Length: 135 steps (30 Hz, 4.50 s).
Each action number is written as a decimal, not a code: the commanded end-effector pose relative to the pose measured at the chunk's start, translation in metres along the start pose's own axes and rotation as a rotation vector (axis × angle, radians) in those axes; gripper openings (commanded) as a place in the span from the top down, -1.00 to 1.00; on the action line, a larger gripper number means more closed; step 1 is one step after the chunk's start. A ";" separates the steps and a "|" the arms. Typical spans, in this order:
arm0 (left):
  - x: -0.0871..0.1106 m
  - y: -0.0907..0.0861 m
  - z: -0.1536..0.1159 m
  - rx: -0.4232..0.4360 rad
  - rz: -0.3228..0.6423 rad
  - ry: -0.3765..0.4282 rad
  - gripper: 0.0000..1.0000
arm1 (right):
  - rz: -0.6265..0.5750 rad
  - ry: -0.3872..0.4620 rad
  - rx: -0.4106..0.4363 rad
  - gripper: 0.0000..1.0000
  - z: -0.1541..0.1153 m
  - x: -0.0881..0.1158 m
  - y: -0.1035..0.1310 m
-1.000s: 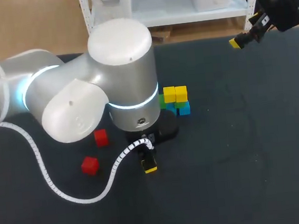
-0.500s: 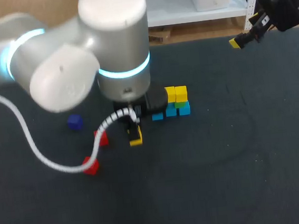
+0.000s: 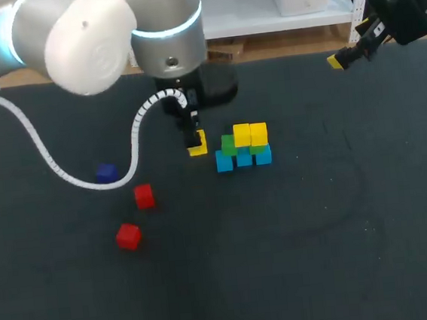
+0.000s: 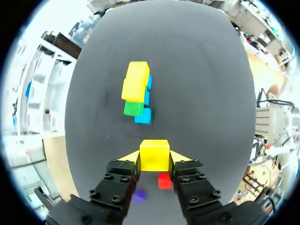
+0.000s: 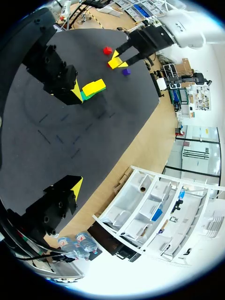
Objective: Place the blue cubes, place green cubes on the blue cubes, place the yellow cubes on the green cubes, then place the red cubes on the yellow cubes, and place purple cube on the red cubes.
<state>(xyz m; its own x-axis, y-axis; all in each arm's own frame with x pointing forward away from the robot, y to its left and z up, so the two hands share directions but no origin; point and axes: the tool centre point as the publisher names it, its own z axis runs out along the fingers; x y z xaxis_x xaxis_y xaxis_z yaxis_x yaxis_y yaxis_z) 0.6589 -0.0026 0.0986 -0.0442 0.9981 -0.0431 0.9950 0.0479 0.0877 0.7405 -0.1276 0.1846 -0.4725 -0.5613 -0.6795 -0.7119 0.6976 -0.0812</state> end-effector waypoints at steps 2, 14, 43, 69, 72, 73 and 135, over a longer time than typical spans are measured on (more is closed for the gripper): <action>-0.019 0.018 0.009 0.095 0.070 -0.002 1.00 | 0.001 0.000 0.002 -1.00 0.000 0.000 0.001; -0.029 0.033 0.021 0.115 0.097 0.023 1.00 | 0.001 0.000 0.002 -1.00 0.000 0.000 0.001; -0.050 0.039 0.040 0.138 0.076 -0.031 1.00 | 0.001 0.000 0.002 -1.00 0.000 0.000 0.001; -0.046 0.045 0.045 0.129 0.064 -0.013 1.00 | 0.001 0.000 0.002 -1.00 0.000 0.000 0.001; -0.046 0.045 0.045 0.131 0.064 -0.022 0.76 | 0.001 0.000 0.002 -1.00 0.000 0.000 0.001; -0.047 0.045 0.045 0.129 0.064 -0.025 0.80 | 0.001 0.000 0.002 -1.00 0.000 0.000 0.001; 0.050 -0.050 0.017 -0.030 -0.359 -0.051 -1.00 | 0.001 0.000 0.002 -1.00 0.000 0.000 0.001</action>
<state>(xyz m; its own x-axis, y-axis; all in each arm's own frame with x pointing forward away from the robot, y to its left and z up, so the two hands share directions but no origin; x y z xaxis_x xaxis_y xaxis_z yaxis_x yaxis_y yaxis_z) 0.6265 0.0272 0.0745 -0.3795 0.9240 -0.0458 0.9250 0.3799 -0.0015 0.7406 -0.1277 0.1846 -0.4725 -0.5613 -0.6795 -0.7118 0.6976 -0.0812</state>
